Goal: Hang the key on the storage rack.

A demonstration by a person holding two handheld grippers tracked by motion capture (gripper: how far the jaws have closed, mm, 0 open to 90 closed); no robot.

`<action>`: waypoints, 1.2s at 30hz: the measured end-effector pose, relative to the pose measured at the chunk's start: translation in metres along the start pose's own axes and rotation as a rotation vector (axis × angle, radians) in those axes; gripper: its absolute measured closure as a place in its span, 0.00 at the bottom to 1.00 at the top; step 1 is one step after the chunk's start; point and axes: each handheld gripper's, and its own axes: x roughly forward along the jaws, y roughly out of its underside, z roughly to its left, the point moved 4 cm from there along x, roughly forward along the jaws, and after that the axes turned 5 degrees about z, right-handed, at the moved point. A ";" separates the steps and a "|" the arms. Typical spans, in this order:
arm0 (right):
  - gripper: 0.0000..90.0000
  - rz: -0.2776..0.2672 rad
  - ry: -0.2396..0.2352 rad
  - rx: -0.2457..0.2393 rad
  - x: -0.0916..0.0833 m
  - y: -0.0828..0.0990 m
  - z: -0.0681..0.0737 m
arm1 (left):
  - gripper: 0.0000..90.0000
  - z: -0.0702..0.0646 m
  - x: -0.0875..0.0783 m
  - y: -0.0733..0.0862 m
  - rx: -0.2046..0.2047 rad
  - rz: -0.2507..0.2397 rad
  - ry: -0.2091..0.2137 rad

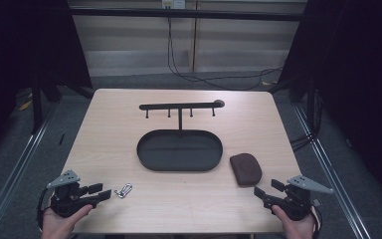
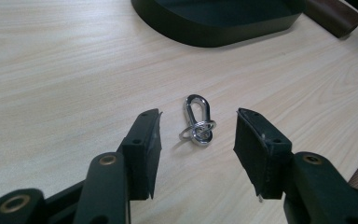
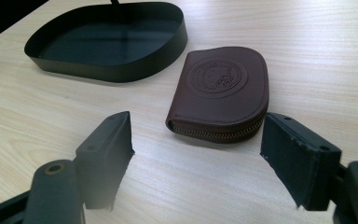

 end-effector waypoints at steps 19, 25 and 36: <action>0.27 0.042 0.000 -0.024 0.006 0.002 0.003 | 0.61 -0.004 0.003 -0.018 0.032 0.074 0.032; 0.27 0.066 -0.009 -0.040 0.008 0.003 0.006 | 0.58 -0.002 0.000 -0.029 0.042 0.163 -0.005; 0.28 0.090 -0.003 -0.036 0.011 0.003 0.005 | 0.55 -0.010 0.013 -0.044 0.052 0.331 -0.031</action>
